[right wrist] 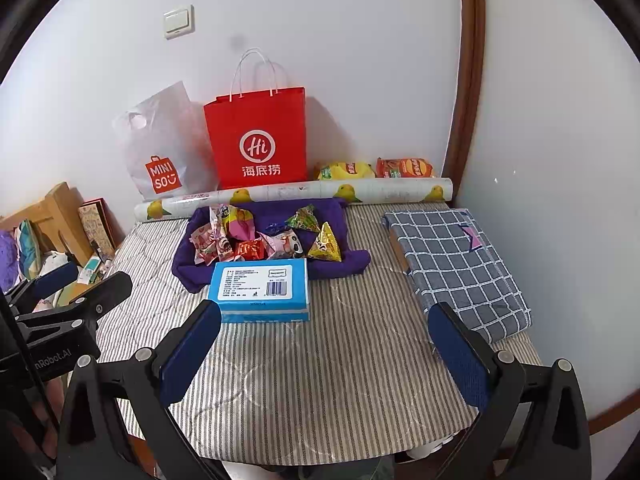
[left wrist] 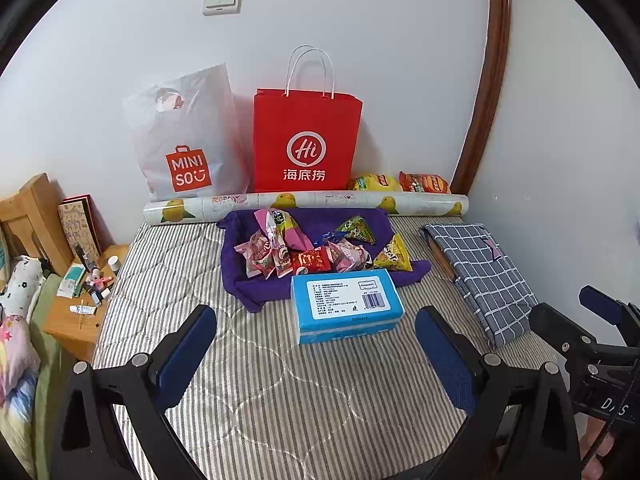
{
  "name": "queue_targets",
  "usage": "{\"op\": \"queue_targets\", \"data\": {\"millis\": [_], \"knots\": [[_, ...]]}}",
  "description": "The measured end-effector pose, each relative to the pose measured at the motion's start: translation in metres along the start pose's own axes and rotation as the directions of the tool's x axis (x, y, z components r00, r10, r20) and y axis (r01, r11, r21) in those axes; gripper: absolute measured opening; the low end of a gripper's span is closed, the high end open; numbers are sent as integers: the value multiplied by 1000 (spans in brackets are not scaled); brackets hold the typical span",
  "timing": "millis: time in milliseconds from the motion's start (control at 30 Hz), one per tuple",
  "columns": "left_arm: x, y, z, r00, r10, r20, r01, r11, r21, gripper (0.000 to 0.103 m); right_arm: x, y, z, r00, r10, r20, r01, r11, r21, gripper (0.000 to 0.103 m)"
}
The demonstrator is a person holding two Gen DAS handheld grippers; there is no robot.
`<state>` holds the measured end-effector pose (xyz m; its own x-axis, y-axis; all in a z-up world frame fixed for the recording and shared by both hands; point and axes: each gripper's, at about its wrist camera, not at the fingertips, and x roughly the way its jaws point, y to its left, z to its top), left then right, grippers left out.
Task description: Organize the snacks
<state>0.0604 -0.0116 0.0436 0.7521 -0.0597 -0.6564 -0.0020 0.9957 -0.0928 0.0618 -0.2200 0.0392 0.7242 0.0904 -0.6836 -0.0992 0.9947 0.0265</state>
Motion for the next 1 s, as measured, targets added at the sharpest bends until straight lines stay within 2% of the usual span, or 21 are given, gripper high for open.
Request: {"op": "queue_targets", "data": {"millis": [1000], "knots": [[1,0,-2,1000,-2,-6,2,1000,6,101,-2,-2,-2,1000,-4,6,4,1000,-1,102]]}}
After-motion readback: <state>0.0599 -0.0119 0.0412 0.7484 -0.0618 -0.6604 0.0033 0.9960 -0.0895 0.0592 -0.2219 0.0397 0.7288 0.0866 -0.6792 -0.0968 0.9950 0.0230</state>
